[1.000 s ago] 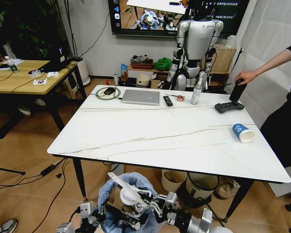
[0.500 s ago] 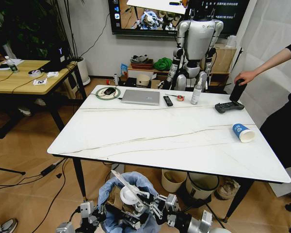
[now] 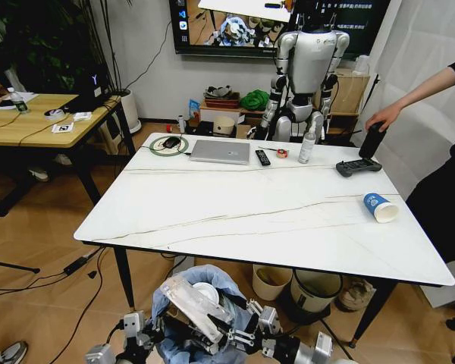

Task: Pick up the trash bin and place the trash from the table into it.

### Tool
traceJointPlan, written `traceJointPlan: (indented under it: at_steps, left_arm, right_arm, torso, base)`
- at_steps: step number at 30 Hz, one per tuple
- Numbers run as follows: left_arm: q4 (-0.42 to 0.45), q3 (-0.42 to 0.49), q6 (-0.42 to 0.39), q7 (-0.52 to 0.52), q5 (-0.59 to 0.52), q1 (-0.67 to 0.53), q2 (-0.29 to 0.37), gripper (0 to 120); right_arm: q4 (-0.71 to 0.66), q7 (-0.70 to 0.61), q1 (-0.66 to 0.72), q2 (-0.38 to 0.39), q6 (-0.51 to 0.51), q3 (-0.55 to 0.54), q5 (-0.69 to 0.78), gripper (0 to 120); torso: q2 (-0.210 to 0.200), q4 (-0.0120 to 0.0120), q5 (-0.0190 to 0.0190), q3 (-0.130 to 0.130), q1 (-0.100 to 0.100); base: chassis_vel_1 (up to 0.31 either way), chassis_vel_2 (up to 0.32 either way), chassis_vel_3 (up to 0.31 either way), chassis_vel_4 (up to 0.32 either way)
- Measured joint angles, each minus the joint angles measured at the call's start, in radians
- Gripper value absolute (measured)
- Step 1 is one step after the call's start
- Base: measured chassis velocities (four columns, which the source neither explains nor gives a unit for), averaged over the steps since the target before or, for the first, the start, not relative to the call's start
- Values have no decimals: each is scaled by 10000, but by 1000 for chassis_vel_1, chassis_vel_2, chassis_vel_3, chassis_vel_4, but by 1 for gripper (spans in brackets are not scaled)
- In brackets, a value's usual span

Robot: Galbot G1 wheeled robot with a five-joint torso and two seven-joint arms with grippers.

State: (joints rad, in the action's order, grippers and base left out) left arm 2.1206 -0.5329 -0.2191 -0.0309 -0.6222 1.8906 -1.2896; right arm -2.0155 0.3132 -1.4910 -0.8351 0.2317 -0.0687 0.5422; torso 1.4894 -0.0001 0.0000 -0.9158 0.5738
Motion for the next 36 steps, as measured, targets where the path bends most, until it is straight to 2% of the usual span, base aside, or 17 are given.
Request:
traceJointPlan:
  at_steps: [3, 11, 14, 16, 17, 18, 20, 24, 32, 36]
  left_arm:
    - [-26, -2, -14, -21, -31, -11, 32, 0]
    - [-52, 60, -13, -9, 40, 70, 30, 0]
    - [-64, 107, 0, 4, 145, 165, 25, 0]
    - [-64, 110, 17, 12, 188, 224, 26, 0]
    - [-53, 110, 27, 19, 215, 262, 31, 0]
    - [-53, 110, 27, 19, 215, 262, 31, 0]
    - [-32, 110, 32, 30, 231, 272, 44, 0]
    - [37, 105, 43, 44, 240, 291, 63, 0]
    - [163, 69, 54, 64, 298, 358, -23, 0]
    - [254, 41, 57, 70, 339, 415, -91, 0]
  right_arm:
    - [-156, 0, -265, 85, 45, 138, -45, 95]
    - [-548, -331, -122, -186, -3, 766, 15, 100]
    - [-735, -1052, 284, -499, -243, 1450, 140, 100]
    - [-779, -1960, 576, -658, -475, 1893, 135, 100]
    - [-775, -2811, 769, -763, -755, 2274, 58, 100]
    - [-775, -2811, 769, -763, -755, 2274, 58, 100]
    - [-647, -3616, 1000, -895, -1140, 2740, 32, 100]
    - [210, -4497, 1646, -1125, -2341, 4002, 466, 100]
    - [1923, -4755, 3047, -1229, -3350, 4881, 976, 100]
    - [3415, -4648, 4120, -1228, -3756, 5171, 1388, 100]
  torso:
    - [0, 0, 0, 0, 0]
    - [0, 0, 0, 0, 0]
    - [0, 0, 1, 0, 0]
    - [0, 1, 1, 0, 0]
    - [0, 2, 0, -2, 0]
    - [0, 2, 0, -2, 0]
    - [0, 2, 0, -2, 0]
    - [0, -2, 0, -2, 0]
    - [0, 0, 3, -2, 0]
    - [-1, 1, 2, -1, 1]
  base:
    - [0, 0, 0, 0]
    - [0, 0, 0, 0]
    - [0, 0, 0, 0]
    - [0, 0, 0, 0]
    - [0, 0, 0, 0]
    - [0, 0, 0, 0]
    - [0, 0, 0, 0]
    - [0, 0, 0, 0]
    - [0, 0, 0, 0]
    - [0, 0, 0, 0]
